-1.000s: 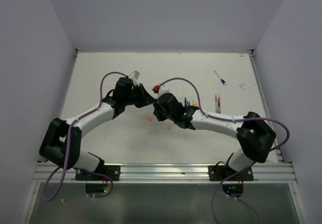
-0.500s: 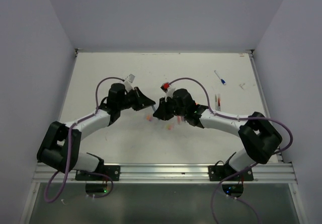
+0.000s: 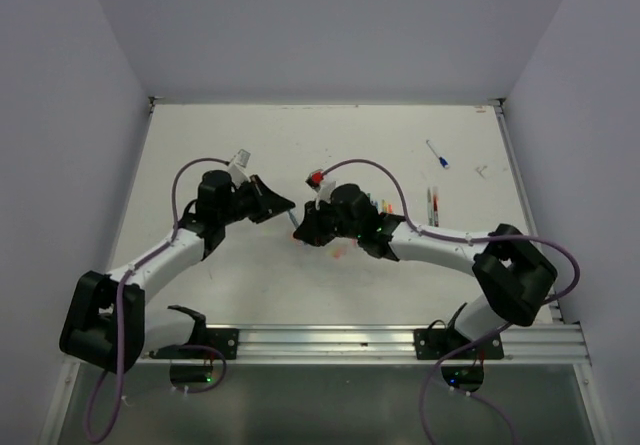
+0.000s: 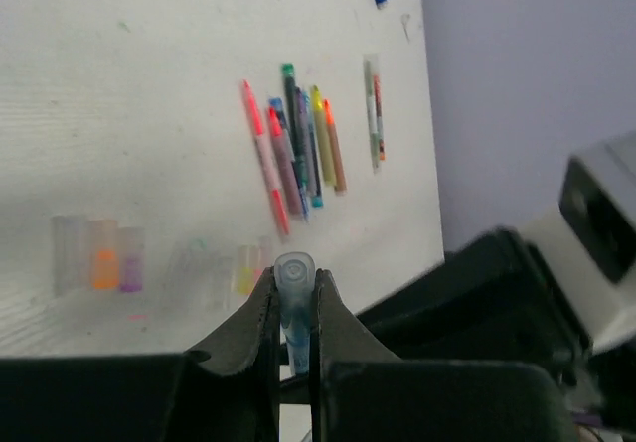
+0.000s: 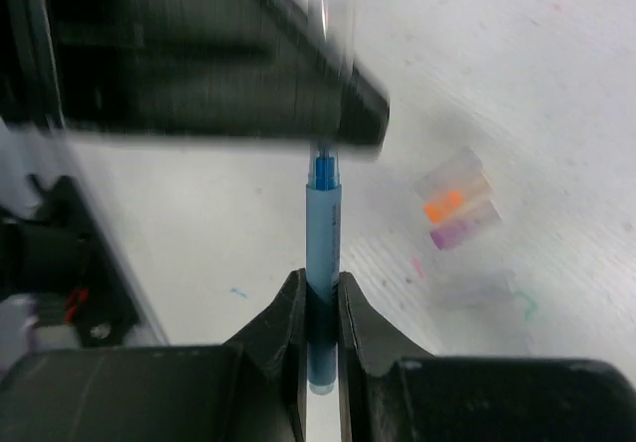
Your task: Open the pen caps
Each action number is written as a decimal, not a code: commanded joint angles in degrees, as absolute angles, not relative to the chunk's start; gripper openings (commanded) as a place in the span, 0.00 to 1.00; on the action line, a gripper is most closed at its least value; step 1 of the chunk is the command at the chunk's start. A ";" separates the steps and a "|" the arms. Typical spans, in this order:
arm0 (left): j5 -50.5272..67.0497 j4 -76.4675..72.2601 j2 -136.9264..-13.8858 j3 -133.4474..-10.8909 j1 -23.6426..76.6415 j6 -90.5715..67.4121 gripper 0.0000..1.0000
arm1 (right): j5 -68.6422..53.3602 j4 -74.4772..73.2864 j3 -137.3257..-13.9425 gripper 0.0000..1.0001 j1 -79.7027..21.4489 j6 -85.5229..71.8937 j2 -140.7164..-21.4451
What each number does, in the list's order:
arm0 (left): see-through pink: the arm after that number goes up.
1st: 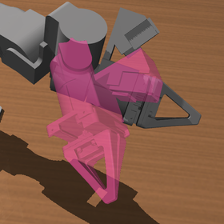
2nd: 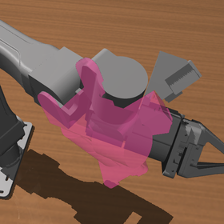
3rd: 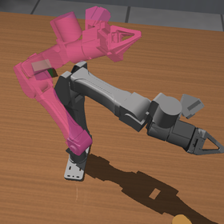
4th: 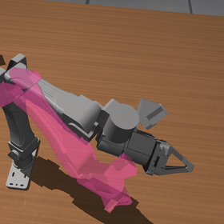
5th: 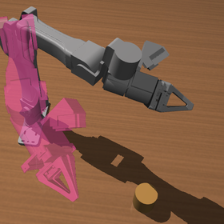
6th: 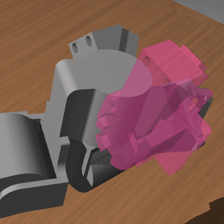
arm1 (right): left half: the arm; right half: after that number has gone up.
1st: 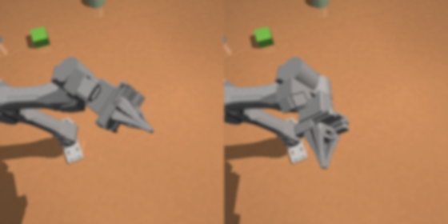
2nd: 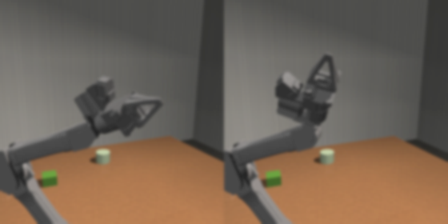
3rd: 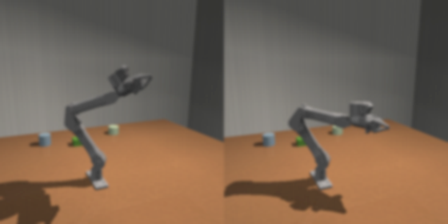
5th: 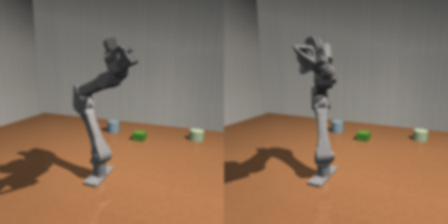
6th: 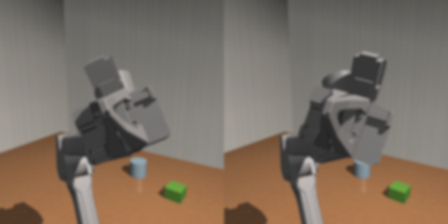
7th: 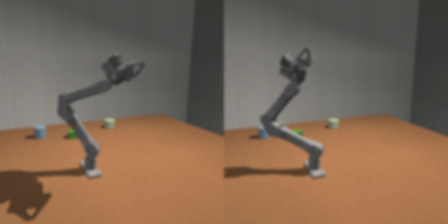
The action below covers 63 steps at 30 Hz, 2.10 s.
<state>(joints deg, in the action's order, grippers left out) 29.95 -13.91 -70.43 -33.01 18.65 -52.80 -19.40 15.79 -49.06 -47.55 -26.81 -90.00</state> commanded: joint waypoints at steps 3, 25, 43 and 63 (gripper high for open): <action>13.89 -3.62 -68.91 -40.33 13.98 -53.43 0.00 | 25.81 -10.97 -51.58 0.00 -57.65 -16.00 -85.95; 10.11 1.40 -78.57 -34.71 16.78 -35.16 0.07 | 15.64 -22.41 -51.59 0.00 -24.88 -20.30 -85.25; 10.37 -5.19 -85.87 -33.13 21.62 -35.86 0.35 | 13.54 -22.24 -53.44 0.08 -22.85 -21.27 -95.45; 8.26 -2.29 -75.86 -32.26 21.62 -34.01 0.51 | 17.92 -24.96 -55.72 0.36 -22.76 -22.85 -89.57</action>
<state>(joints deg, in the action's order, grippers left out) 9.76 -1.91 -79.48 -32.86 21.41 -36.10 14.41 -23.27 -52.53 -22.85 -21.76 -93.69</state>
